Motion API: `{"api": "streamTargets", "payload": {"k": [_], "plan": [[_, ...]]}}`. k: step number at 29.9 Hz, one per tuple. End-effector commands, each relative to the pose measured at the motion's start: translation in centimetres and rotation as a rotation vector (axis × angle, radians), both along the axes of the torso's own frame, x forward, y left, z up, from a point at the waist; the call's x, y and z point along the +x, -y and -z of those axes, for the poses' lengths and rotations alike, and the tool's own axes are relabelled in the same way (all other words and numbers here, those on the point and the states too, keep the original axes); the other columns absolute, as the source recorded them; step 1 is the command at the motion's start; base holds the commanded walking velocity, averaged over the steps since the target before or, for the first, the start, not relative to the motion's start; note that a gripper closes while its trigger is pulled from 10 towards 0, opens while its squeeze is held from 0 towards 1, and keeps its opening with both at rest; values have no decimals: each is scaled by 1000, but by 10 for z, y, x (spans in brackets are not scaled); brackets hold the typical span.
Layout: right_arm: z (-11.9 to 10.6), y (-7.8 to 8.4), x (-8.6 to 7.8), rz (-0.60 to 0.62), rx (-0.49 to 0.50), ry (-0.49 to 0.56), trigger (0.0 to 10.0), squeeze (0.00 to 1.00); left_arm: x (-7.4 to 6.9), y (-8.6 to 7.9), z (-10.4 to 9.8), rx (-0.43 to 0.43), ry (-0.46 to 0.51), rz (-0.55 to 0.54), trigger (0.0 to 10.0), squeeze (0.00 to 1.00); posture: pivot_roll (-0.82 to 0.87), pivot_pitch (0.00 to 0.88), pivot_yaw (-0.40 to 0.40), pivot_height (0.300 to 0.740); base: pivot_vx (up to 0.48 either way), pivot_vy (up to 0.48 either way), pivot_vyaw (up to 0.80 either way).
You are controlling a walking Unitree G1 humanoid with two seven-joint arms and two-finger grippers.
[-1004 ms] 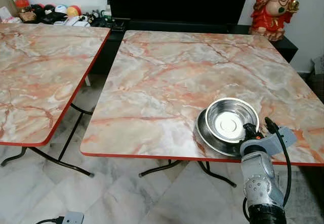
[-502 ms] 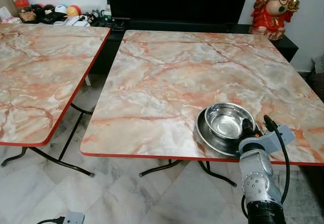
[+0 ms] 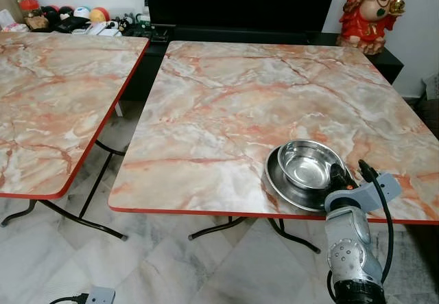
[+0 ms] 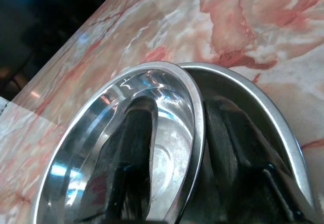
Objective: Setting the table
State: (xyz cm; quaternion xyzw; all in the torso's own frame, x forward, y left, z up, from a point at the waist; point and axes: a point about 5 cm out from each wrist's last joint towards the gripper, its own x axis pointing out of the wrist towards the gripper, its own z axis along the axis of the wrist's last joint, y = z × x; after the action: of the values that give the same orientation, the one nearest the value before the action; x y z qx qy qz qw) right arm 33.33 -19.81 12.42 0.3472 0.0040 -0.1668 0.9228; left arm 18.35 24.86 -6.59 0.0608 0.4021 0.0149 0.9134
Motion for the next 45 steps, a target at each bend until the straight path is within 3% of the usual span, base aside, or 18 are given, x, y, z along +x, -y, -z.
{"api": "streamTargets", "payload": {"k": [1,16,23,25,29,32,34,36,40,45], "plan": [[0,-1,-4,3,-4,-8,10000,0,-4,1,3,1,-17,6,10000,0,65,111,-18,740,0,0,0],[2,-5,-15,17,-15,-14,10000,0,-4,3,3,0,-19,7,10000,0,61,115,-23,740,0,0,0],[-30,-4,-25,33,-207,143,10000,0,-5,2,3,3,-18,3,10000,0,57,118,-21,740,0,0,0],[-37,-4,-28,35,-236,169,10000,0,-5,2,3,4,-16,0,10000,0,57,118,-22,740,0,0,0],[-52,-2,-29,-3,-387,194,10000,0,-4,-1,2,11,-11,-8,10000,0,55,118,-23,740,0,0,0],[-49,1,-24,-137,-540,170,10000,0,-3,-5,0,22,-6,-11,10000,0,44,120,-22,740,0,0,0],[-45,6,-23,-184,-581,160,10000,0,-3,-7,0,30,-6,-15,10000,0,47,124,-24,740,0,0,0],[-36,12,-22,-280,-707,104,10000,0,-3,-13,-3,42,2,-27,10000,0,43,128,-28,740,0,0,0],[-29,17,-23,-332,-759,70,10000,0,-4,-18,-4,51,6,-49,10000,0,38,128,-30,740,0,0,0],[-20,14,-28,-315,-723,52,10000,0,-6,-21,-4,54,5,-57,10000,0,40,124,-25,740,0,0,0]]}}
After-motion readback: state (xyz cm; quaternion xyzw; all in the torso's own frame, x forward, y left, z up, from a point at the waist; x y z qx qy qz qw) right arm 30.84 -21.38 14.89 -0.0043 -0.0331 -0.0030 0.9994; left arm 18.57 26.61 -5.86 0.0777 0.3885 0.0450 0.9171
